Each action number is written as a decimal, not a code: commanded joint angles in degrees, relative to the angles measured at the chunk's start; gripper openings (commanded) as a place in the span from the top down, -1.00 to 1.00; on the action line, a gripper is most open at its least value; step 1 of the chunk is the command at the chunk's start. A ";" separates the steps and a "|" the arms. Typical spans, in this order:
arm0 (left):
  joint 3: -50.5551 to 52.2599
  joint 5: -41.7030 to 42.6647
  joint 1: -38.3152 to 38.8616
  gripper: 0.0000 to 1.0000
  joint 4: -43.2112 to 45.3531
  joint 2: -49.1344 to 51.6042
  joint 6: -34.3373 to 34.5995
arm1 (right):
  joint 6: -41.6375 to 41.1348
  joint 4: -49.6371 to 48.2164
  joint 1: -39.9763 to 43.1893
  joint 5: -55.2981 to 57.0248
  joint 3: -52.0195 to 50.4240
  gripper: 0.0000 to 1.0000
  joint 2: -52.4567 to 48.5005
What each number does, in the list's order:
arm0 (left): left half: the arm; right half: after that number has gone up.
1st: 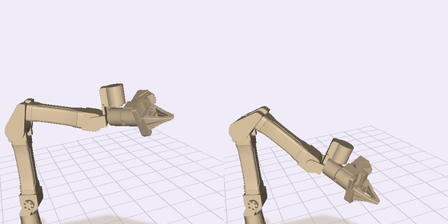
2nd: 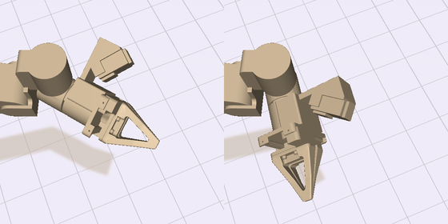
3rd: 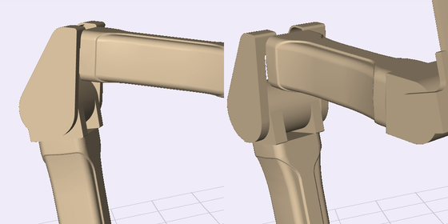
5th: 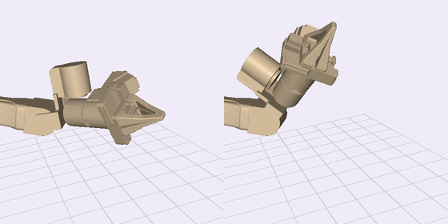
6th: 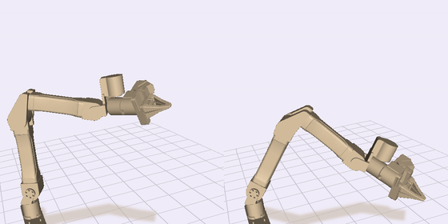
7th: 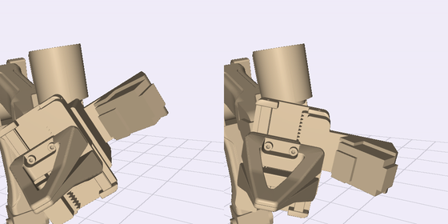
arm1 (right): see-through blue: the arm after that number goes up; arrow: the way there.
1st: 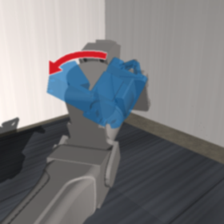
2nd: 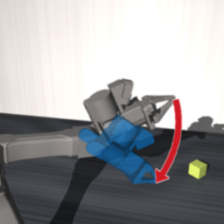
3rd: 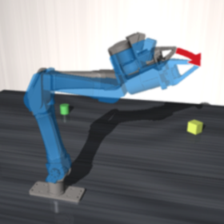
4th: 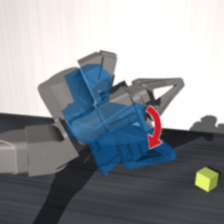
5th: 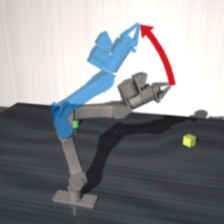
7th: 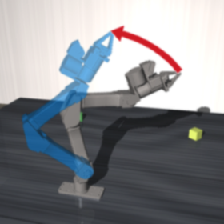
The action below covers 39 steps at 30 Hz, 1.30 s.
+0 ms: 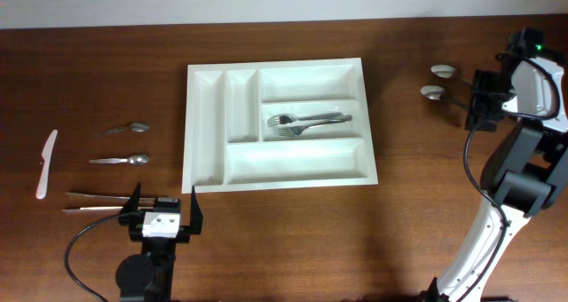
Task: Pack container
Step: 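Move the right gripper over the nearer spoon on the right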
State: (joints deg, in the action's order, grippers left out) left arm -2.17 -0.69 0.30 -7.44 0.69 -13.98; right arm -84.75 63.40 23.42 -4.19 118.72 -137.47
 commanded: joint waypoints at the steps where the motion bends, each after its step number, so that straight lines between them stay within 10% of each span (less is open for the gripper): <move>1: 0.37 -0.20 -0.20 -0.98 0.17 -0.28 -0.68 | -1.29 0.35 -0.48 -0.68 -0.44 -0.97 -1.99; 39: 0.37 -0.20 -0.20 -0.98 0.17 -0.28 -0.70 | -1.73 6.23 -0.55 -4.87 -0.44 -0.97 -6.12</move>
State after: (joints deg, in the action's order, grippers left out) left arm -2.17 -0.69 0.30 -7.44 0.69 -13.98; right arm -85.56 69.41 23.42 -7.66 118.72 -140.55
